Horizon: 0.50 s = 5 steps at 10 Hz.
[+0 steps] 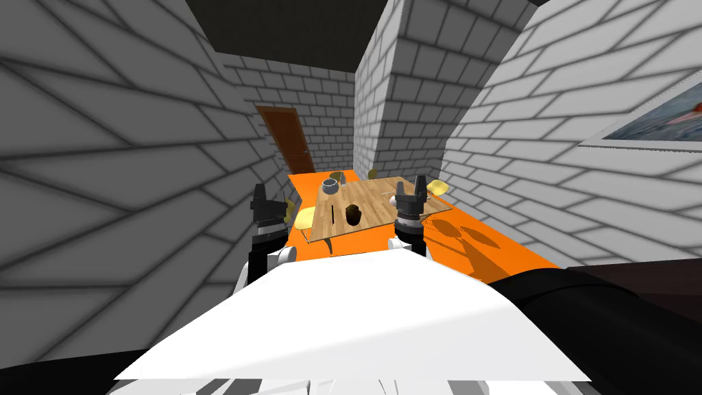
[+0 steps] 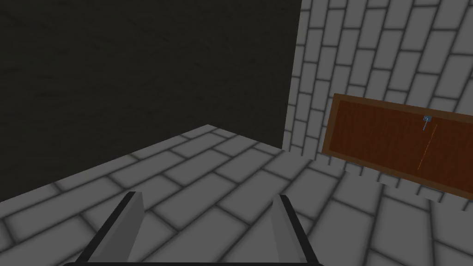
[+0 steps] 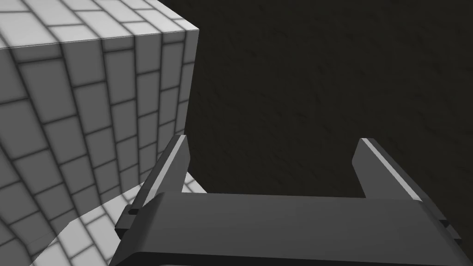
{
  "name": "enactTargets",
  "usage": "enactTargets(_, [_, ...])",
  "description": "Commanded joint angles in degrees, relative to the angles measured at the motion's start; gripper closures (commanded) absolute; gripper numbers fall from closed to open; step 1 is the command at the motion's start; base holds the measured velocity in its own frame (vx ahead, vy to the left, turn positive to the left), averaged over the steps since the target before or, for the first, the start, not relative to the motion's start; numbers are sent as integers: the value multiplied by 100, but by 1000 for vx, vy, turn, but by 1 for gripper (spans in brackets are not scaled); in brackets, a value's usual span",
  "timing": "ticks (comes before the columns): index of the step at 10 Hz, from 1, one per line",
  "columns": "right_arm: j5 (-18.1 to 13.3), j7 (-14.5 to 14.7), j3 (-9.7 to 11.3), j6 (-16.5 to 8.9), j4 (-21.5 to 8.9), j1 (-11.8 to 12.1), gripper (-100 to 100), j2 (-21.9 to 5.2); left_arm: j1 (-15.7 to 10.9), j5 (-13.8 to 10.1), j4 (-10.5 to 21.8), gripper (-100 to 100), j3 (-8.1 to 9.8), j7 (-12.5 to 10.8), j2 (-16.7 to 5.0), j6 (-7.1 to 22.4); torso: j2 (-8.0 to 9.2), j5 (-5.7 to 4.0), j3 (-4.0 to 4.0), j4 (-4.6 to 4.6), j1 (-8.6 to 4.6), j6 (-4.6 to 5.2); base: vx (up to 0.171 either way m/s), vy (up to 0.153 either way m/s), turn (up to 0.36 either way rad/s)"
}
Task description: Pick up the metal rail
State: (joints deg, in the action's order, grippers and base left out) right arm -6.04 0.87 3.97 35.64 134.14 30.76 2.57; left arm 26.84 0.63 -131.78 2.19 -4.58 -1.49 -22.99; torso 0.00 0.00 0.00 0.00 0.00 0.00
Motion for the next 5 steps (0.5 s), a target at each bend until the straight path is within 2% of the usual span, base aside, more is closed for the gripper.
enactTargets(1, [0,0,0,0,0,0,0,0,133,-69,70,-100,44,-19,-268,42,0,0,0,0,0,0,-27,-19,-64])
enactTargets(5, [0,0,1,0,0,-1,0,1,547,-294,337,-100,126,-98,-870,190,24,-4,14,5,-16,1,-57,-43,-94])
